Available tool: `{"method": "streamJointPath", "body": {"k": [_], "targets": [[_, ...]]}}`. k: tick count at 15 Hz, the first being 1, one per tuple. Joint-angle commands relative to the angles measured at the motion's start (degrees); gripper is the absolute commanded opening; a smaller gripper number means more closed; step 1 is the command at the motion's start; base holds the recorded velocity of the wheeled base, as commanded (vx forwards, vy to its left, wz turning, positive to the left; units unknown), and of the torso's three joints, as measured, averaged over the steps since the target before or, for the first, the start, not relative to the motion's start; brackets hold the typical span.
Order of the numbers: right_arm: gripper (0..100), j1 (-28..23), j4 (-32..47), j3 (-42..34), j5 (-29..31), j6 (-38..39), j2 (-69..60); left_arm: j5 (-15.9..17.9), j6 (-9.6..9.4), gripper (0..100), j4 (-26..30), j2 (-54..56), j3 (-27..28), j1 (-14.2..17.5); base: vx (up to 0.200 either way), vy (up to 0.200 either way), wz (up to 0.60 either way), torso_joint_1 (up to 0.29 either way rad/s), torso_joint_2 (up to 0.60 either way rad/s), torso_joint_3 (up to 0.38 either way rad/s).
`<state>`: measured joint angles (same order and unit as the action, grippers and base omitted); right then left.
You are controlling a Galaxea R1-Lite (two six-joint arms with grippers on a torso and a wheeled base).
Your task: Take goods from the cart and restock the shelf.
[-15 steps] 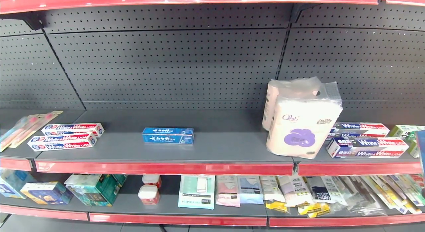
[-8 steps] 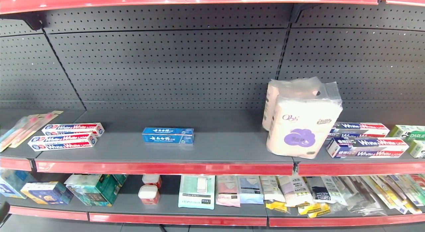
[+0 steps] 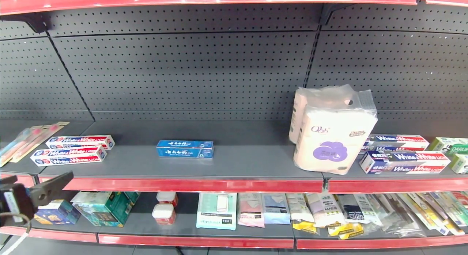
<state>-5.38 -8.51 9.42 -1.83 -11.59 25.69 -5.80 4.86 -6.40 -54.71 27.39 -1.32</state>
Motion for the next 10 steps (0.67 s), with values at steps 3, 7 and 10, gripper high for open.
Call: {"method": "streamJointPath", "body": {"k": [3,7,10], "targets": [[0,0.01,-0.02,-0.46,-0.11,-0.98,1.03,0.18,-0.03,100,-22.25,-26.24,0.03,-0.53,0.000,0.000,0.00,0.000,0.00,0.000],[0,0.10,-0.02,-1.69,-0.46,-3.52,1.56,-4.30,0.06,100,-32.45,-42.58,7.94,-3.96,0.000,0.000,0.00,0.000,0.00,0.000],[0,0.19,-0.02,-2.66,-0.46,-3.96,1.38,-4.30,0.59,100,-26.47,-49.97,21.04,-5.28,0.000,0.000,0.00,0.000,0.00,0.000]]}}
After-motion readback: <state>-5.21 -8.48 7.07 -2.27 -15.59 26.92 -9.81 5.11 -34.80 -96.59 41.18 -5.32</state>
